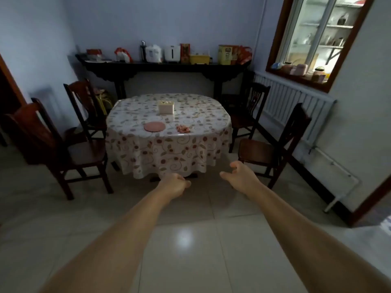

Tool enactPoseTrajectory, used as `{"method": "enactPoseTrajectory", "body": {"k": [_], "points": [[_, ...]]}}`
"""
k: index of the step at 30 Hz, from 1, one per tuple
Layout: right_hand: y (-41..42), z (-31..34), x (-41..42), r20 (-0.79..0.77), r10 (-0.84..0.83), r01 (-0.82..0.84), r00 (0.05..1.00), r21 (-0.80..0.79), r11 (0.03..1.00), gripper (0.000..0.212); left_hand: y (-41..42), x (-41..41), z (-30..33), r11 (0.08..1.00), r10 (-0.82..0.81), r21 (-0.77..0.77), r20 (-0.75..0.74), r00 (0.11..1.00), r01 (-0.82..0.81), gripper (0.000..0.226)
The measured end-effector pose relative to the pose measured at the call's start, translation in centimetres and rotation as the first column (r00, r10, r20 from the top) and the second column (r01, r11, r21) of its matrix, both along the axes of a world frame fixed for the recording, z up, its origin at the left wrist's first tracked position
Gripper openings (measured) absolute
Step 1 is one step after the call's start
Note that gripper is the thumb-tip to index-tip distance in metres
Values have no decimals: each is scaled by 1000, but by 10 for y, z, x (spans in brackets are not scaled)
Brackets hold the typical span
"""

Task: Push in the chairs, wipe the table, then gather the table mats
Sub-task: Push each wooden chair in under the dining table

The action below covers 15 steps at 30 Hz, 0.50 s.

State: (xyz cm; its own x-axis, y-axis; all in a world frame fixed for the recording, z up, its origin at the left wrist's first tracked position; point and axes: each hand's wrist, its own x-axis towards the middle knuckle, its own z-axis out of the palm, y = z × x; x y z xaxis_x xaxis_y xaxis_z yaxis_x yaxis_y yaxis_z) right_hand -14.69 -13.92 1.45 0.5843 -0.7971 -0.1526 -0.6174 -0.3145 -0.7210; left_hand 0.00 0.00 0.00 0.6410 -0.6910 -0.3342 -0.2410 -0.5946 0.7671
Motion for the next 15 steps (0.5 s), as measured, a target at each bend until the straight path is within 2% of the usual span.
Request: {"method": "enactPoseTrajectory", "body": {"k": [8,11,15], "points": [[-55,-3,-39,-22,-82,82,996,3,997,73,-76,-33,0,991,-127,-28,30,991,128,38],[-99,-6,-58,3,-121,121,993,-3,993,71,-126,-51,3,982,-184,-34,47,982,186,33],[-170,-8,-84,3,-164,164,986,-31,986,70,-210,-75,3,973,-225,-38,39,973,227,42]]}}
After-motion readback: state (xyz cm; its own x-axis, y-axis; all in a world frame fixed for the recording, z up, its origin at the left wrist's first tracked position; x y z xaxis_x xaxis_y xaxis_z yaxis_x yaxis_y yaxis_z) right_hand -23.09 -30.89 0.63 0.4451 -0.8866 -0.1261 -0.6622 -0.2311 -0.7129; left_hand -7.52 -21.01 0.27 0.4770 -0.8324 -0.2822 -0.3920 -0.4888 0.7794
